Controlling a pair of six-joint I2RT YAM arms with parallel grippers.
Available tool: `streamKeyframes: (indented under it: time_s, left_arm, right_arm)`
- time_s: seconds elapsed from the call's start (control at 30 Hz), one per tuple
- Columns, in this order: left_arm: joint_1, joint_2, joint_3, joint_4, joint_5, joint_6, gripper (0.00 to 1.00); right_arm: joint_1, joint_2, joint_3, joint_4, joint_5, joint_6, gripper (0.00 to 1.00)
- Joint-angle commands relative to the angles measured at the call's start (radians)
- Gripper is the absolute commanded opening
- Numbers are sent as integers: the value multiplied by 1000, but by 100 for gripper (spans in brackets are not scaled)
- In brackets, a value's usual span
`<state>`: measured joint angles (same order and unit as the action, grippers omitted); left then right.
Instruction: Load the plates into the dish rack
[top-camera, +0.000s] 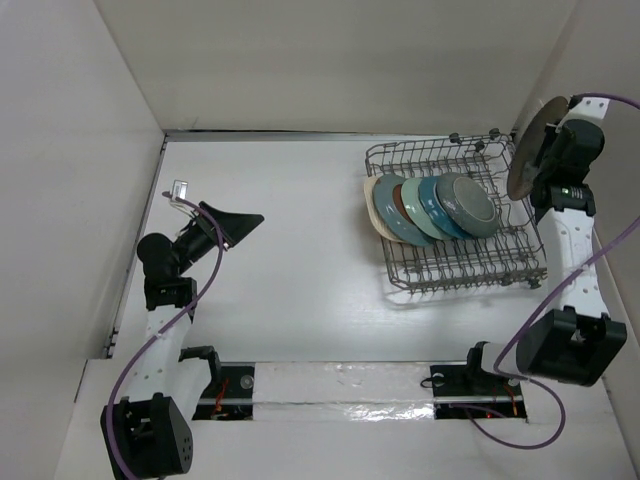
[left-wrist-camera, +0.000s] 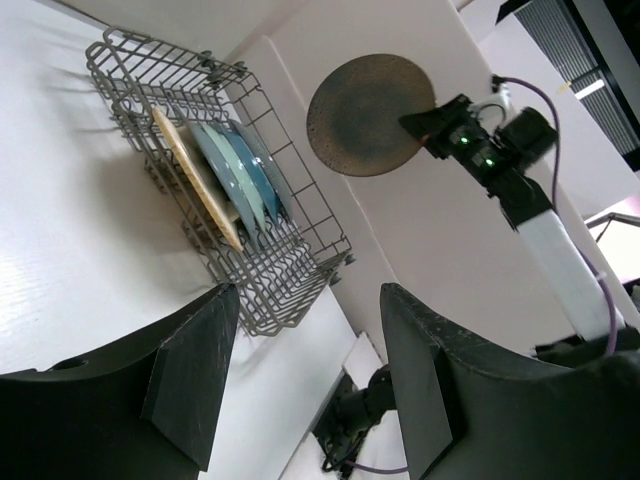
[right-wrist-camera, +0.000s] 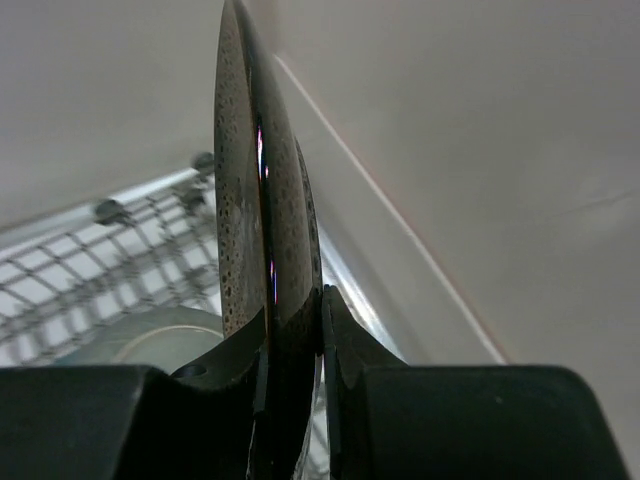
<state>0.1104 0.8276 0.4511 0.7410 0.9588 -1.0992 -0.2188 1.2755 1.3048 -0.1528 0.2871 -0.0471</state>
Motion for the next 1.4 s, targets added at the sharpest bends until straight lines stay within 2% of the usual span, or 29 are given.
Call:
streamKeyframes:
  time_s: [0.0,0.17,0.37,0.8,1.13,1.37]
  left_arm:
    - [-6,-12,-9,104,38,-22,55]
    - [-6,5,-26,176,58,-67,55]
    - [12,25,-51,248,72,-120,54]
    - [40,59,-61,276,74,-137,53]
    - [40,80,-65,302,78,-154,52]
    - [40,81,-68,304,77,-156,52]
  right_arm:
    - [-37,30,146,141,-37,-157,0]
    - [-47,119,250,26,-20,-347,0]
    - [-36,180,332,-62,-54,-479,0]
    - [-86,295,281,-59,-152,-461,0]
    - [-116,311,211,9,-128,-476,0]
    - [-156,315,123,24,-206,-370,0]
